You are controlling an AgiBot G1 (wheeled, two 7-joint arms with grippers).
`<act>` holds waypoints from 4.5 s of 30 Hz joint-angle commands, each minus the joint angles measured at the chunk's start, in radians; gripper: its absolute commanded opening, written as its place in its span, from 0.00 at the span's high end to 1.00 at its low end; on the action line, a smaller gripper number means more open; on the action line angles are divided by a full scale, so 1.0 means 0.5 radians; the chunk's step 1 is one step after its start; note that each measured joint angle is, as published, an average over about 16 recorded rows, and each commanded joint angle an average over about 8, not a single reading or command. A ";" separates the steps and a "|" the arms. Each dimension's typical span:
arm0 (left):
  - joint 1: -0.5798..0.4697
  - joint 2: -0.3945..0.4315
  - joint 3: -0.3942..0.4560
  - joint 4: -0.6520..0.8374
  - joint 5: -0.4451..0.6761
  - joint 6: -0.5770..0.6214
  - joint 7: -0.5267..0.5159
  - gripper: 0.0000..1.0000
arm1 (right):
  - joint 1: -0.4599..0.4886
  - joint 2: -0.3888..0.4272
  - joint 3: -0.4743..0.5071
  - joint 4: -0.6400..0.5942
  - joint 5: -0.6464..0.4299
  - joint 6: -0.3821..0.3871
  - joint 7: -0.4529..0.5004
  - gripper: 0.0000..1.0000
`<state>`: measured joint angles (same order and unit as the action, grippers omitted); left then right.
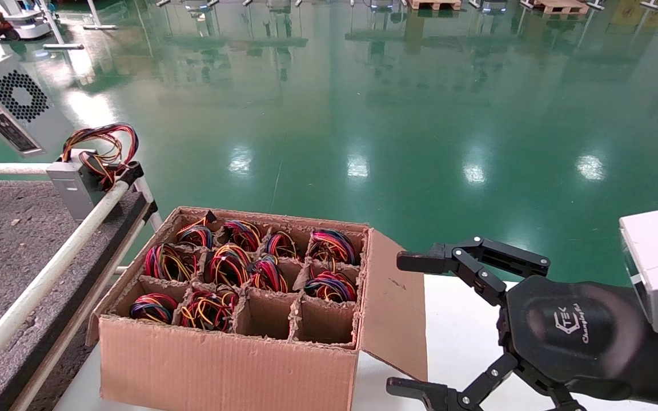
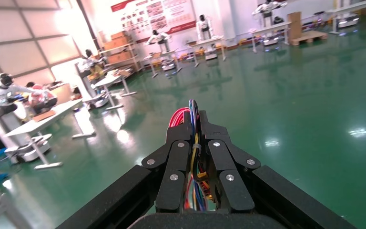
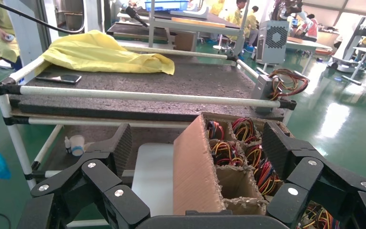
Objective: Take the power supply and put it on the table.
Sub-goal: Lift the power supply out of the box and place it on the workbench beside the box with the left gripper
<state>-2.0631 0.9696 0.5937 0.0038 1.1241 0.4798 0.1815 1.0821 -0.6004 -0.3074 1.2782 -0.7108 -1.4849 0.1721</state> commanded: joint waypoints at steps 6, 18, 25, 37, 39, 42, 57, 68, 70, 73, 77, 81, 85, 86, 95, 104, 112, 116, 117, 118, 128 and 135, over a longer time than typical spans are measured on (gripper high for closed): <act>0.022 -0.027 0.001 0.006 0.001 -0.067 0.017 1.00 | 0.000 0.000 -0.001 0.000 0.000 0.000 0.000 0.00; 0.073 -0.052 0.006 0.010 0.008 -0.177 0.047 1.00 | 0.000 0.001 -0.002 0.000 0.001 0.001 -0.001 0.00; 0.111 -0.062 0.012 0.007 0.017 -0.213 0.068 1.00 | 0.000 0.001 -0.002 0.000 0.001 0.001 -0.001 0.00; 0.181 -0.059 0.008 0.000 0.011 -0.276 0.089 1.00 | 0.001 0.001 -0.003 0.000 0.002 0.001 -0.002 0.00; 0.194 -0.057 0.008 -0.001 0.010 -0.284 0.092 1.00 | 0.001 0.001 -0.003 0.000 0.002 0.001 -0.002 0.00; 0.217 -0.051 0.010 0.002 0.014 -0.289 0.100 1.00 | 0.001 0.001 -0.003 0.000 0.002 0.001 -0.002 0.00; 0.337 -0.059 0.026 -0.091 0.038 -0.249 0.248 1.00 | 0.001 0.002 -0.005 0.000 0.003 0.002 -0.002 0.00; 0.395 -0.039 -0.008 -0.039 -0.011 -0.226 0.247 1.00 | 0.001 0.002 -0.005 0.000 0.004 0.002 -0.003 0.00; 0.405 -0.036 -0.009 -0.036 -0.013 -0.213 0.250 1.00 | 0.001 0.002 -0.006 0.000 0.004 0.002 -0.003 0.00; 0.417 -0.033 -0.012 -0.033 -0.017 -0.190 0.251 1.00 | 0.001 0.002 -0.006 0.000 0.004 0.002 -0.003 0.00; 0.431 -0.031 -0.020 -0.027 -0.028 -0.156 0.244 1.00 | 0.001 0.002 -0.006 0.000 0.004 0.003 -0.003 0.00; 0.439 -0.030 -0.025 -0.022 -0.035 -0.138 0.238 1.00 | 0.001 0.003 -0.006 0.000 0.004 0.003 -0.003 0.00; 0.437 -0.031 -0.024 -0.022 -0.035 -0.143 0.240 1.00 | 0.001 0.003 -0.006 0.000 0.004 0.003 -0.003 0.00; 0.437 -0.031 -0.024 -0.022 -0.034 -0.143 0.240 1.00 | 0.001 0.003 -0.006 0.000 0.004 0.003 -0.003 0.00; 0.377 -0.092 0.028 0.060 0.040 0.111 0.166 1.00 | 0.001 0.003 -0.007 -0.001 0.005 0.003 -0.004 0.00; 0.231 -0.159 0.117 0.176 0.171 0.324 0.129 1.00 | 0.002 0.003 -0.008 -0.002 0.005 0.003 -0.004 0.00; 0.155 -0.155 0.149 0.291 0.219 0.412 0.159 1.00 | 0.002 0.003 -0.008 -0.002 0.006 0.003 -0.004 0.00; 0.125 -0.133 0.150 0.365 0.223 0.467 0.195 1.00 | 0.002 0.003 -0.008 -0.002 0.006 0.003 -0.005 0.00; 0.117 -0.126 0.148 0.385 0.222 0.481 0.208 1.00 | 0.002 0.003 -0.009 -0.002 0.006 0.003 -0.005 0.00; 0.110 -0.118 0.147 0.406 0.220 0.493 0.222 1.00 | 0.002 0.003 -0.009 -0.002 0.006 0.003 -0.005 0.00; 0.028 -0.014 0.104 0.643 0.148 0.550 0.442 1.00 | 0.002 0.004 -0.009 -0.002 0.006 0.003 -0.005 0.00; -0.025 0.062 0.063 0.821 0.065 0.551 0.634 1.00 | 0.002 0.004 -0.010 -0.002 0.007 0.004 -0.005 0.00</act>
<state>-2.0743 1.0013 0.6252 0.4129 1.1558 0.7547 0.4978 1.0832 -0.5985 -0.3124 1.2773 -0.7074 -1.4830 0.1695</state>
